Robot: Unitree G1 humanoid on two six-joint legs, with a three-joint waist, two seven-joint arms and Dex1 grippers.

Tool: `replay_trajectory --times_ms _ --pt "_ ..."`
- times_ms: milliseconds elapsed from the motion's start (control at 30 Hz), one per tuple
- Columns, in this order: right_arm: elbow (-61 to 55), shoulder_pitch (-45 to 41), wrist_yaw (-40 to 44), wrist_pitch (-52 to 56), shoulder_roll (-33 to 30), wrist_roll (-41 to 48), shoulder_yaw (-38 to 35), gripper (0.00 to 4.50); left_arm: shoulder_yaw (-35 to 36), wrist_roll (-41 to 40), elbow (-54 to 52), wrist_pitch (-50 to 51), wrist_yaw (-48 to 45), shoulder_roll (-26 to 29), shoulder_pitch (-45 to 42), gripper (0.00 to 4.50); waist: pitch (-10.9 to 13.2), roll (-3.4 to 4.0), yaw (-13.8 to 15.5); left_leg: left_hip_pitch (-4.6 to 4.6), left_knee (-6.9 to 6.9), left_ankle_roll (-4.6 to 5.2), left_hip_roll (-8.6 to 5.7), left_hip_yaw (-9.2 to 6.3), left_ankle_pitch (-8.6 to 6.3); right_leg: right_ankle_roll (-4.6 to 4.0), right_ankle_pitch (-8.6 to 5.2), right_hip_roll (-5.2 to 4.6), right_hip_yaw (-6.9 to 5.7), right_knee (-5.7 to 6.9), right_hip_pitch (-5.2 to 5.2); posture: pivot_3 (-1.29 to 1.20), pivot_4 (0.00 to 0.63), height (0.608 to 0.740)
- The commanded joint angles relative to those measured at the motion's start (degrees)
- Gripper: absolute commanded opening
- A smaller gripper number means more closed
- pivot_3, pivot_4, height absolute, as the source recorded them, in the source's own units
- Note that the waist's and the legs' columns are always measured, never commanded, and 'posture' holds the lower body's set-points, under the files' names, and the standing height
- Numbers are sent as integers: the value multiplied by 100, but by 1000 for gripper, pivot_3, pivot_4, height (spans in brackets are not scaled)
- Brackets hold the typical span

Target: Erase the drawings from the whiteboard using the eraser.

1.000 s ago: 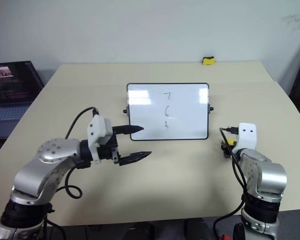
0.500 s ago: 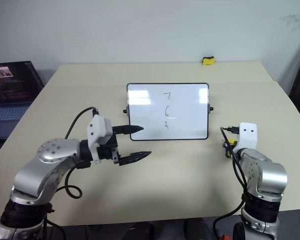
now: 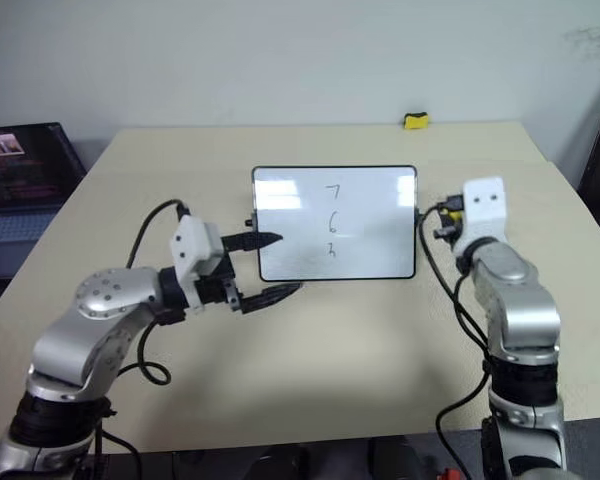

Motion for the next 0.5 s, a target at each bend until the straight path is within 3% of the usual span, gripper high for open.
replay_trajectory --times_ms 33,233,500 --pt "293 -225 130 -913 -31 -173 274 985 -6 633 219 -504 374 -10 -113 4500 0 0 9 -2 0 0 -1 -2 0 0 0 -1 0 -2 -1 0 150 740" --pt "1272 -673 219 -2189 169 -422 758 985 33 1444 677 -1129 1050 -230 -54 4500 0 0 -1 -6 -1 -2 -2 -7 1 0 1 -2 3 0 -10 0 150 740" --pt "2590 -1330 272 -3290 502 -633 989 985 164 1751 796 -1294 1545 -493 228 4500 0 0 2 -13 0 -7 -2 -5 4 -1 1 -4 6 4 -21 0 150 740"
